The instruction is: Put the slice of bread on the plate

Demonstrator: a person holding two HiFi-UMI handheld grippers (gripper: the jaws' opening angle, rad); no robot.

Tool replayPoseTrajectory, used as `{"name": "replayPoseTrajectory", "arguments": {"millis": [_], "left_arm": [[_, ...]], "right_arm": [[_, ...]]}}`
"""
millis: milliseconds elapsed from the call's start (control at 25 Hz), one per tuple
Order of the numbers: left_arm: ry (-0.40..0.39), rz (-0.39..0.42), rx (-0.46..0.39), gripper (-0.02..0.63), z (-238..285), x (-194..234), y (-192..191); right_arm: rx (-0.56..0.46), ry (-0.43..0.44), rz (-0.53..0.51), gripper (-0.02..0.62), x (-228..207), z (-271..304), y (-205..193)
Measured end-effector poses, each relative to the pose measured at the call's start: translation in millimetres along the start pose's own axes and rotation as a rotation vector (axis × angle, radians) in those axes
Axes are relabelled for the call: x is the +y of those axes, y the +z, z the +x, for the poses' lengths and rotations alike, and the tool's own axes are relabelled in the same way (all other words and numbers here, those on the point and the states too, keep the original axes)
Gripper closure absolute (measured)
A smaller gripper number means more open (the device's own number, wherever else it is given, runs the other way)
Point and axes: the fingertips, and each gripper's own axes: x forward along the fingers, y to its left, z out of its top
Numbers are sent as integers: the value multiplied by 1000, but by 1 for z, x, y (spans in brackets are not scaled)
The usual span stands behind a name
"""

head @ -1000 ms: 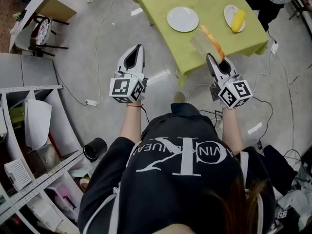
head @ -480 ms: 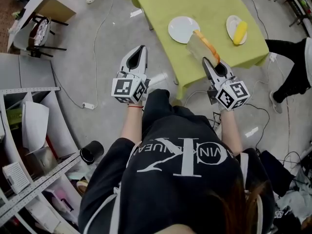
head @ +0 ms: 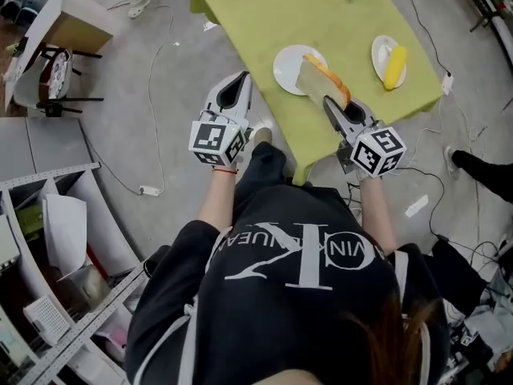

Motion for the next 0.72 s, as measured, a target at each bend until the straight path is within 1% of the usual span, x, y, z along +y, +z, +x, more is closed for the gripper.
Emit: {"name": "replayPoseTrajectory", "arguments": {"millis": [160,280,400,600,720], "left_arm": [[-26,-4,28,595,23,14,-4],[-36,-8,43,595,37,25,-7],[-43,-10,51,595,49,32,-8],[-50,-19,63,595,62,44,-13],[-60,-22,71,595,67,47,-14]], "right_arm": [[30,-1,62,497,-9,26,0],[56,-13,147,496,-19,44,-4],[69,-27,275,495,-33,56,-9],[23,-23,523,495,-47,71,-10],[12,-8,619,495,-47,79,-11]]}}
